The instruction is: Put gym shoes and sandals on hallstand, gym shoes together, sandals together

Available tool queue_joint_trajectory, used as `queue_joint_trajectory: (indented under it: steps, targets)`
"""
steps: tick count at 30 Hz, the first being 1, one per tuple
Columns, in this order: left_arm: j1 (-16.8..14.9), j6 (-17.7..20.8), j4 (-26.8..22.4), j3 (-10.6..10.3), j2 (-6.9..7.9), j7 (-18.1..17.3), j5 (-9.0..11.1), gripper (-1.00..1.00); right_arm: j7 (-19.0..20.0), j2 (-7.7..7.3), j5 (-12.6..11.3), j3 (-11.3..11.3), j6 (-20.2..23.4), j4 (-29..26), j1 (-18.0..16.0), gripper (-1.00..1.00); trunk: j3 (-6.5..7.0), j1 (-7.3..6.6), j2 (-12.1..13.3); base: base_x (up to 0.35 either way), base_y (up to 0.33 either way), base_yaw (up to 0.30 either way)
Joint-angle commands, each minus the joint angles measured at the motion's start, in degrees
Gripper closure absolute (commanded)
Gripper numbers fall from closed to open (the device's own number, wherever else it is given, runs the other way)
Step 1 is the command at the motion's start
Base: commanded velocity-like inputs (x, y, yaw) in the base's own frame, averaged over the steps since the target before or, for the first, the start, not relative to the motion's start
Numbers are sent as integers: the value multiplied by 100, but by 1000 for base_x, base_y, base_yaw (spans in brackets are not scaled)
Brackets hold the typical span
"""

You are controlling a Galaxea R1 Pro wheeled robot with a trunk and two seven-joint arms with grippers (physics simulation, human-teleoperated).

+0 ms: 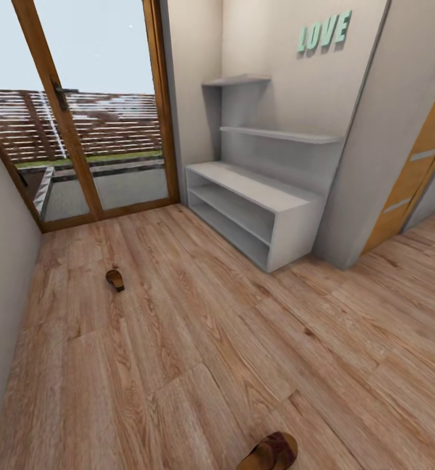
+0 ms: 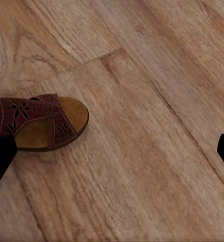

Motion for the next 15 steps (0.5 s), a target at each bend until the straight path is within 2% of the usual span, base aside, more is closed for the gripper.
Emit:
queue_joint_trajectory:
  steps: [1,15]
  targets:
    - [-2,-18,4,0,0,5,12,-100,-2,1,-6,1,-17,5,-3,-100,-2,-1,-2,0,6,-114]
    - [-2,-18,11,-5,-6,-3,4,-100,-2,0,-6,1,-15,11,-4,-100,59,-1,-2,0,41,-193]
